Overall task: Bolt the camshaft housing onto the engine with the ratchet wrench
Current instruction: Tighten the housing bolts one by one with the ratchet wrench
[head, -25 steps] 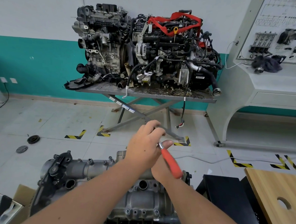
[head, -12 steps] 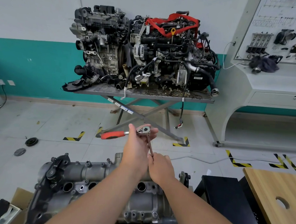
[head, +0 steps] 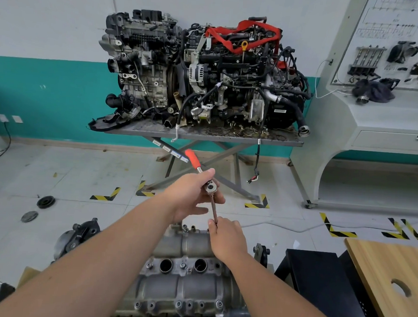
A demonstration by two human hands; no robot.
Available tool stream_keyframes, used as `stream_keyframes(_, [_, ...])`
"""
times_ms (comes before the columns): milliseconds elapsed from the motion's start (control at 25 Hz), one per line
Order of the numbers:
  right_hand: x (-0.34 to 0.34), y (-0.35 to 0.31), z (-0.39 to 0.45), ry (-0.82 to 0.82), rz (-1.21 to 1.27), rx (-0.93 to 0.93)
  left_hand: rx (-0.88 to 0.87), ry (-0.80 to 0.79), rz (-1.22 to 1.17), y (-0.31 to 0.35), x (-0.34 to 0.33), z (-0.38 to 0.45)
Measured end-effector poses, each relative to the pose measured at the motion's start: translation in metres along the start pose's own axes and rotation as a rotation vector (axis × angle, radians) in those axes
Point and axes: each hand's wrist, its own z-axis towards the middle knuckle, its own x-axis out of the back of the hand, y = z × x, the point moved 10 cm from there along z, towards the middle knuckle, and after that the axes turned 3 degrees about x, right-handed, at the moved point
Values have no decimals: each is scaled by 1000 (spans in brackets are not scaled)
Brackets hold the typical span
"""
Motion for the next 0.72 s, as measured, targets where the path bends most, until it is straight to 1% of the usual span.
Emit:
stream_keyframes(160, [0,0,0,3,8,11,-85,119,281,25,1,0])
stream_keyframes(240, [-1,0,0,1,13,12,-129,166,464,39,-3,-1])
stream_keyframes(320, [0,-1,0,-3,20,9,-226,201,798,57,-14,-3])
stream_keyframes(400, [1,-2,-1,-8,26,4,-362,258,1231,67,-32,-9])
stream_keyframes(440, [1,-2,-2,-7,31,6,-467,301,1426,67,-43,-13])
stream_keyframes(480, [2,-2,-3,-7,33,6,-598,360,1551,66,-53,-19])
stream_keyframes(520, [2,-2,-3,-1,39,10,-735,426,1579,63,-60,-28])
stream_keyframes(560, [4,-3,-4,11,44,7,-859,499,1524,62,-63,-39])
stream_keyframes(640, [6,-4,-4,33,49,11,-1046,653,1282,61,-53,-54])
stream_keyframes(680, [5,-6,-4,30,34,27,-1071,692,1168,57,-46,-56])
stream_keyframes(720, [3,-5,-3,27,47,26,-1053,690,1068,51,-40,-54])
